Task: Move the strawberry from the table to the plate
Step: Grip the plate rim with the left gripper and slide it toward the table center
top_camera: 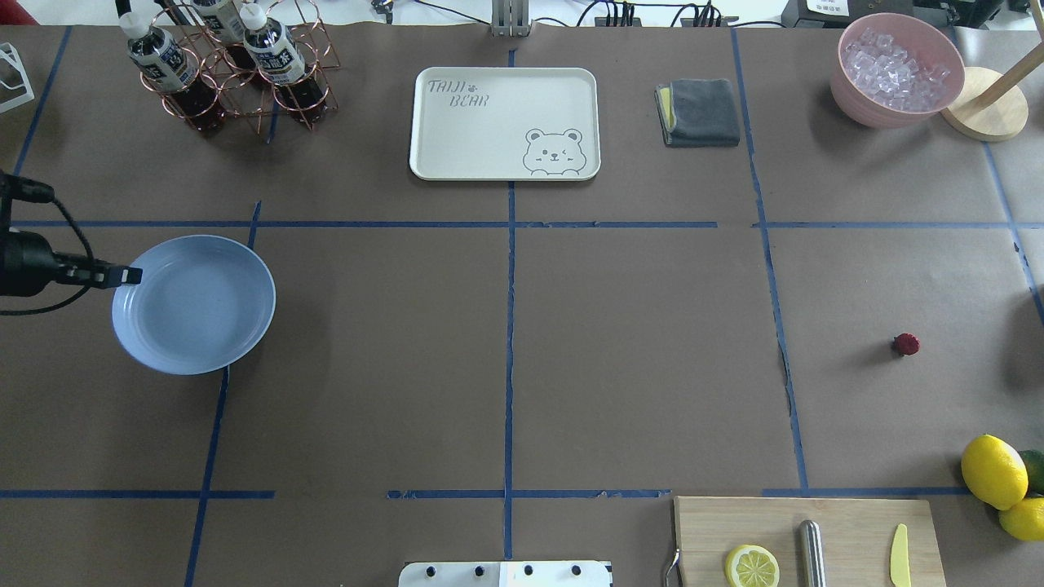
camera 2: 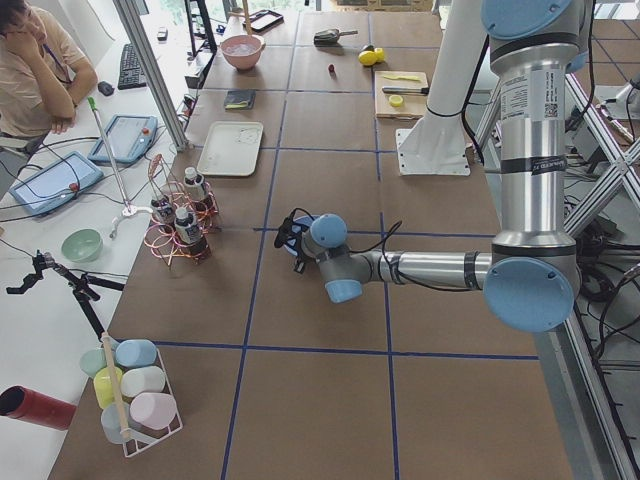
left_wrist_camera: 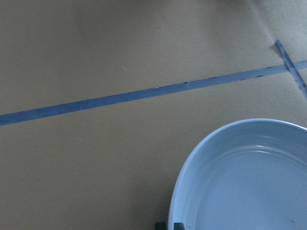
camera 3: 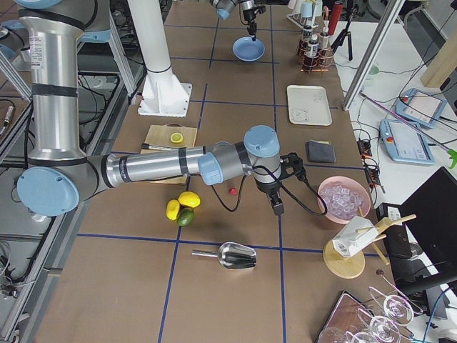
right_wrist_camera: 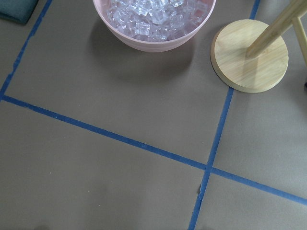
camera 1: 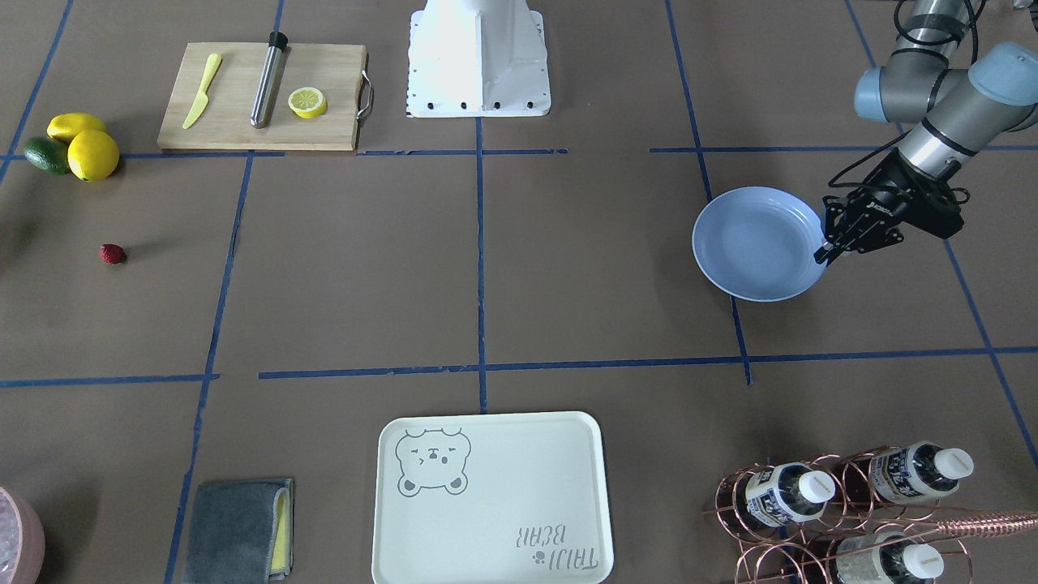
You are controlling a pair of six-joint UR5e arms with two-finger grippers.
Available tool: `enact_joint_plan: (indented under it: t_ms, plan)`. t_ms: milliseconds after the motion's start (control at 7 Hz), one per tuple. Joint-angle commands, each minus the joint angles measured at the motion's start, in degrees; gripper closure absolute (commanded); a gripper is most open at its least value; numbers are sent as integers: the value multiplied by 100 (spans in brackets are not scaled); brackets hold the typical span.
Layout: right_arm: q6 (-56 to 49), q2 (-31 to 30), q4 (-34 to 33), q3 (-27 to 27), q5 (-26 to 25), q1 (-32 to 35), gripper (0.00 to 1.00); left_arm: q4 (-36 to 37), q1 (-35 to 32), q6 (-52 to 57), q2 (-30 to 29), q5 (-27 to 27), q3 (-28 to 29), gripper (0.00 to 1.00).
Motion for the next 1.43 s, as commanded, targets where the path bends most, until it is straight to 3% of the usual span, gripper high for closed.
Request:
enact_joint_plan:
  t_ms: [0, 143, 429, 571, 1286]
  plan:
    - [0, 0, 0, -21, 102, 0, 0, 1459, 259, -751, -1119, 795, -461, 100]
    - [0, -18, 0, -4, 173, 0, 0, 1646, 845, -1202, -1473, 1209, -408, 100]
    - [0, -18, 0, -22, 191, 0, 0, 1639, 1988, -2300, -2535, 1939, 265, 100]
    - [0, -18, 0, -22, 182, 0, 0, 1561, 2437, -2366, -2679, 2151, 356, 100]
    - [0, -35, 0, -22, 182, 0, 0, 1543, 2854, -2533, -2874, 2390, 514, 100]
